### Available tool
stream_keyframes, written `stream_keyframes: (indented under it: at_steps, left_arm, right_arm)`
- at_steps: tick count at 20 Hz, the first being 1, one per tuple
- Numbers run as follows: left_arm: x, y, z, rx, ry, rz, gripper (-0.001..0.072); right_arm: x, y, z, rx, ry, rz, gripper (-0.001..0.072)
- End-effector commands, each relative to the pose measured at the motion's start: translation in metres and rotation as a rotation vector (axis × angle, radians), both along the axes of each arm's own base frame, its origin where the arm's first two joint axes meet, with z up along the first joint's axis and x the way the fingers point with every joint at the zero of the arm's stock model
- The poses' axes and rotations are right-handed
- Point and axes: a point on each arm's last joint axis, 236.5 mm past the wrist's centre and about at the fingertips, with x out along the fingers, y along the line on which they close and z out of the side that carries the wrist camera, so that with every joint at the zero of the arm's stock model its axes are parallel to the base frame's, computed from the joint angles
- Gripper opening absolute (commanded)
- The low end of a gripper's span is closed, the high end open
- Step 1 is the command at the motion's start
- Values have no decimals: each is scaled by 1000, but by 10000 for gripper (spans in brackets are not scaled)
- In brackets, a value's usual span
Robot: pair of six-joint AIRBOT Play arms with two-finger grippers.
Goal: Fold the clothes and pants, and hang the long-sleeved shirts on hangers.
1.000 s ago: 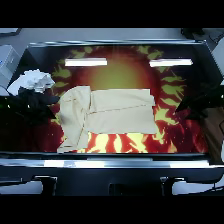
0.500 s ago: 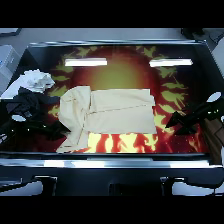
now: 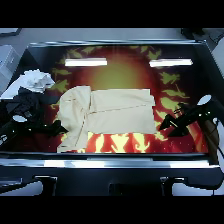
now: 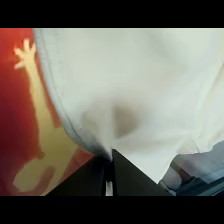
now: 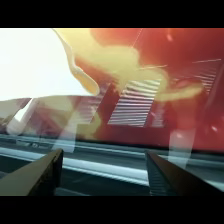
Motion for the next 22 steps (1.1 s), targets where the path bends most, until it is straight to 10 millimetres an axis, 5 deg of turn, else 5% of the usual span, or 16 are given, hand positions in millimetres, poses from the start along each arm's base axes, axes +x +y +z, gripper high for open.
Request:
stream_keyframes:
  at_steps: [1, 6, 8, 10, 11, 14, 16, 17, 19, 20, 22]
  left_arm:
    - [-1, -3, 13, -15, -26, -24, 20]
    - [-1, -4, 25, -12, -58, -33, 20]
    - [-1, -4, 28, -11, -66, -36, 20]
    - [-1, -4, 28, -10, -67, -35, 20]
    - [-1, -4, 28, -11, -67, -36, 20]
    - [17, 1, 50, 13, -150, -46, 18]
    - [55, 12, 107, 70, -331, -47, 18]
    - [79, 20, 157, 114, -471, -43, 18]
    - [112, 39, 288, 217, -788, -5, 18]
    - [115, 47, 368, 274, -966, 38, 19]
    - [83, 51, 517, 394, -1317, 100, 19]
  right_arm:
    - [8, 24, -27, -29, -58, -8, 610]
    - [39, 52, -39, -15, -167, -57, 591]
    - [47, 52, -41, -33, -180, -98, 442]
    - [49, 53, -41, -33, -177, -116, 124]
    - [49, 53, -40, -33, -179, -113, 40]
    - [66, 47, -10, -30, -285, -28, 37]
    - [110, 23, 52, -85, -490, -6, 38]
    - [136, 1, 99, -143, -632, -30, 38]
    - [176, -50, 234, -293, -993, -114, 38]
    - [177, -73, 314, -379, -1185, -162, 39]
    - [137, -96, 452, -563, -1498, -193, 39]
